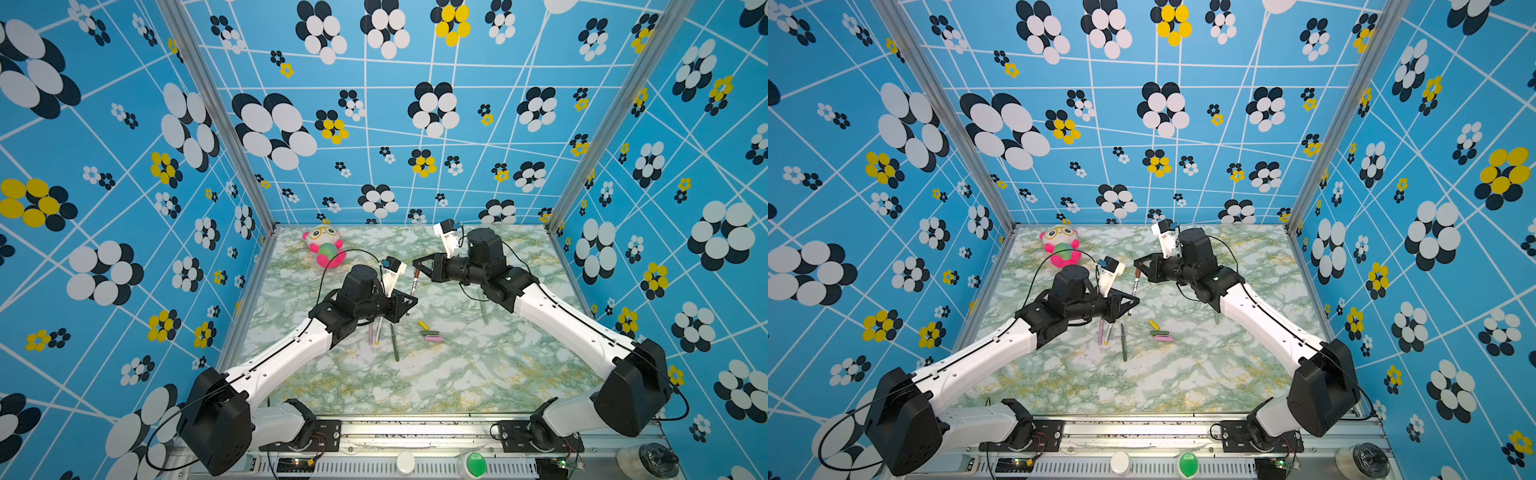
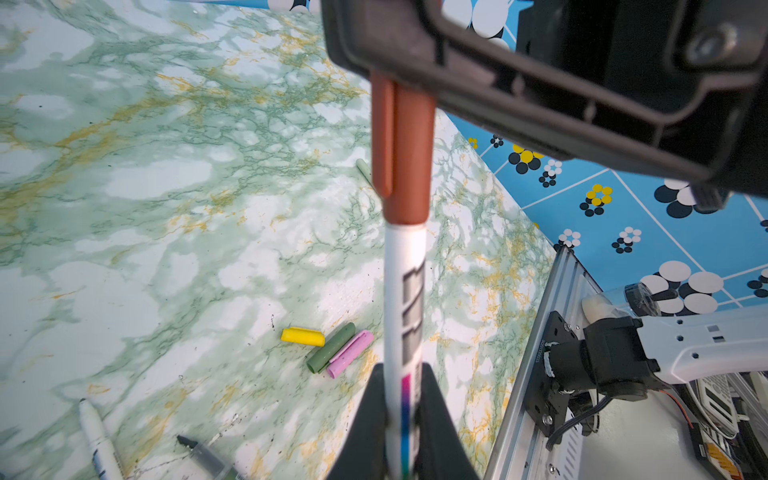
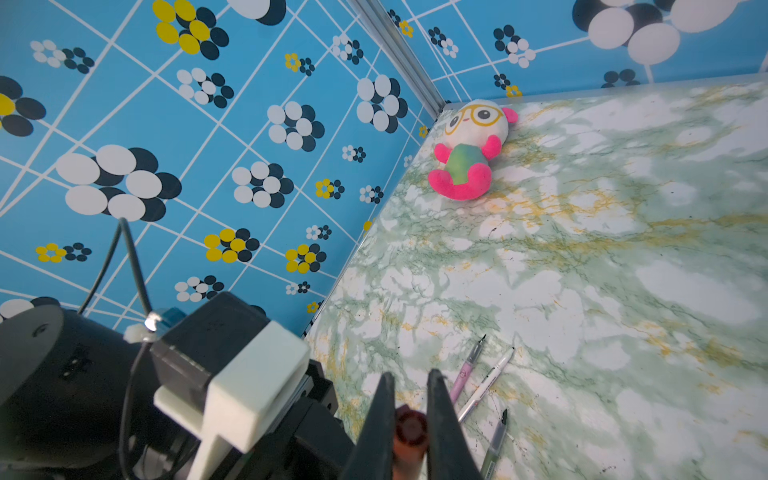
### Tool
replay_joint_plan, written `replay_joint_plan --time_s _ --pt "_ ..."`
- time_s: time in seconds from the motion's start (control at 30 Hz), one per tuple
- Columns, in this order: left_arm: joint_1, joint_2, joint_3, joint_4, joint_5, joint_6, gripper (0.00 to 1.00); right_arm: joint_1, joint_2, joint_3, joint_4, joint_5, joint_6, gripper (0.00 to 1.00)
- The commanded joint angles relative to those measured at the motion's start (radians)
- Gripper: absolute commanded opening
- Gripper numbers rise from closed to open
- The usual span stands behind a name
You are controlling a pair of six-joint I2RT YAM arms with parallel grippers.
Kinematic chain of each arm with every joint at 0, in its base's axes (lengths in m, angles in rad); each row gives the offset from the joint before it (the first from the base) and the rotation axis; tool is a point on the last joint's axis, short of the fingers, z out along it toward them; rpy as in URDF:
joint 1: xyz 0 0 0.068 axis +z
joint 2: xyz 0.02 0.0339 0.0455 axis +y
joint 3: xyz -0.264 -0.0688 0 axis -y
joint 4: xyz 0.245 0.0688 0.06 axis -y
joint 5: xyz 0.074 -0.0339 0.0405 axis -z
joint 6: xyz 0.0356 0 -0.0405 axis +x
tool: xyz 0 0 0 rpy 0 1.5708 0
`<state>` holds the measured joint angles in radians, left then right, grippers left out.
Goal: Insert the pens into the pen caps
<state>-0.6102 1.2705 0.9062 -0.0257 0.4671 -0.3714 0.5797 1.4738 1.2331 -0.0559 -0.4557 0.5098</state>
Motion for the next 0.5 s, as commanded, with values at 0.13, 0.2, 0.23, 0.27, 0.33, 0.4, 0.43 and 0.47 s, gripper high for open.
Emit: replay_joint_plan --time_s 0.13,0.2,0.23,0.27,0.33,0.4,0.43,0.47 --pt "0.071 0.022 0.168 0.314 -0.008 0.018 0.00 0.040 0.034 -0.112 -0.157 -0.052 0.011 0.04" --pt "0.086 0.035 0.191 0.329 -0.001 0.015 0.00 0.047 0.037 -0.129 -0.152 -0.052 0.016 0.03" --pt "0.091 0.041 0.202 0.332 0.000 0.014 0.00 0.050 0.040 -0.136 -0.150 -0.054 0.022 0.04" --pt "0.097 0.048 0.214 0.335 0.003 0.017 0.00 0.056 0.042 -0.149 -0.142 -0.056 0.028 0.04" --pt "0.108 0.058 0.232 0.341 0.010 0.014 0.00 0.068 0.047 -0.162 -0.133 -0.057 0.035 0.03" --pt "0.119 0.063 0.243 0.350 0.011 0.011 0.00 0.079 0.052 -0.177 -0.130 -0.054 0.039 0.04" --pt "0.124 0.063 0.245 0.354 0.010 0.007 0.00 0.081 0.052 -0.182 -0.126 -0.052 0.042 0.03" --pt "0.127 0.063 0.246 0.358 0.011 0.008 0.00 0.084 0.051 -0.192 -0.116 -0.051 0.046 0.03"
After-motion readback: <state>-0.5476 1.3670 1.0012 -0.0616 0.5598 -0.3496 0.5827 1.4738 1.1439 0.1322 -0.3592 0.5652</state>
